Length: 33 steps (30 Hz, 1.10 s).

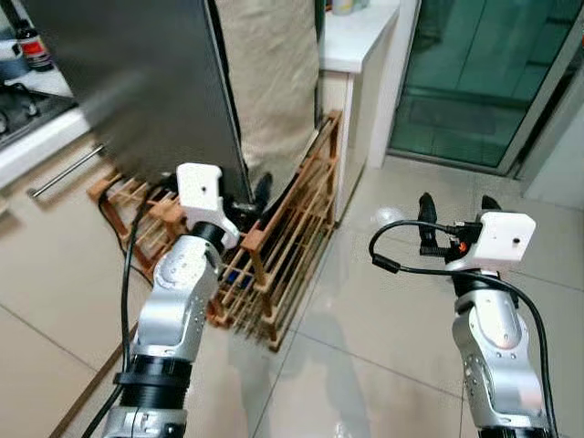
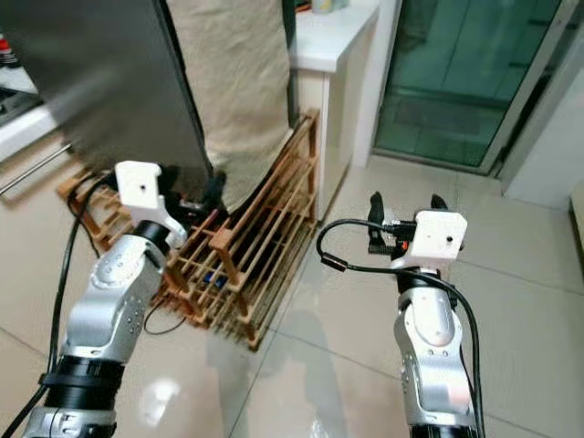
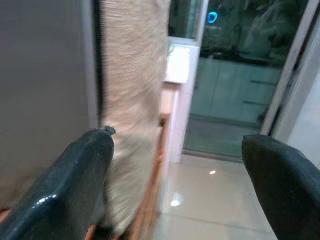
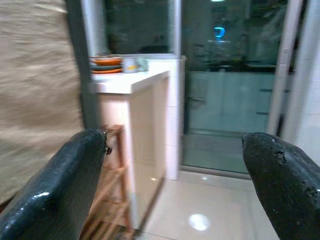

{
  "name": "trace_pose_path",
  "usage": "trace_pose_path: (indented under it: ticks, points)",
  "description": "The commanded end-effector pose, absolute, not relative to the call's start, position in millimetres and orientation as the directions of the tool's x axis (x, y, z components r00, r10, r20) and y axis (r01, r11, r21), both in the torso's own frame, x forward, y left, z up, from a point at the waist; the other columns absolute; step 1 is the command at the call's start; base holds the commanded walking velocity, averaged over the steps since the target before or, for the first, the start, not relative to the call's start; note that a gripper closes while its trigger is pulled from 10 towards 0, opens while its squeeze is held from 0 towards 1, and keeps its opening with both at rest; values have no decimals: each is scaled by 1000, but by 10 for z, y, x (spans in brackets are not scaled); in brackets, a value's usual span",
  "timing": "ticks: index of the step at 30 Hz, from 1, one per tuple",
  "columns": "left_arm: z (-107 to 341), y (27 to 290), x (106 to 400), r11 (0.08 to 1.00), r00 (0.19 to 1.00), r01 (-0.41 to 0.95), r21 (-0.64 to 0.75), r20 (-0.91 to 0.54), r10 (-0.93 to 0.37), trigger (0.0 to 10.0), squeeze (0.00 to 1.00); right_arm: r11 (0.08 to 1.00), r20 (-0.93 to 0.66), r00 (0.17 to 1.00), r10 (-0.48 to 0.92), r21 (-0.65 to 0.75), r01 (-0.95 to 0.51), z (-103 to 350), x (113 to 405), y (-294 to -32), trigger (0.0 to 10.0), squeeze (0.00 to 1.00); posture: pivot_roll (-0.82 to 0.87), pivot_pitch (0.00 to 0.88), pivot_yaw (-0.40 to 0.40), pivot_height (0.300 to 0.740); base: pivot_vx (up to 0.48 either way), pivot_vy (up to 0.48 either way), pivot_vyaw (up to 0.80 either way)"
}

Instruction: Restocking fridge

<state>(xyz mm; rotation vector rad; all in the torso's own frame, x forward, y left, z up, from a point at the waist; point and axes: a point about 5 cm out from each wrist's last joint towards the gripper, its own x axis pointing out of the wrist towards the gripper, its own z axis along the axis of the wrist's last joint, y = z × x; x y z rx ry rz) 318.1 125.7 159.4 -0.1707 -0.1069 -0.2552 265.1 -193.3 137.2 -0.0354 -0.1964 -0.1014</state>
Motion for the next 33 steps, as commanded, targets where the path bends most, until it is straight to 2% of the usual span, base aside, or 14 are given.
trace_pose_path:
  ticks: [1,6,13,33]
  points:
    - [1658,1299,3187,956,965,242,-167,145,-219,10000,0,995,189,978,-86,-24,92,1379,2662,-1899,10000,0,-126,0,88,740,401,262,0]
    - [1697,1300,3183,957,965,235,-169,159,-208,10000,0,996,185,980,-72,-30,79,1373,2671,-1879,10000,0,-123,0,86,740,345,334,0]
    - [1790,1377,3208,971,972,158,-178,204,-121,10000,0,995,175,982,-76,-44,85,1373,2698,-1890,10000,0,-124,0,84,740,169,319,0]
    - [1754,1376,3219,972,977,151,-181,179,-119,10000,0,993,158,983,-89,-60,99,1361,2713,-1905,10000,0,-127,0,81,740,0,0,0]
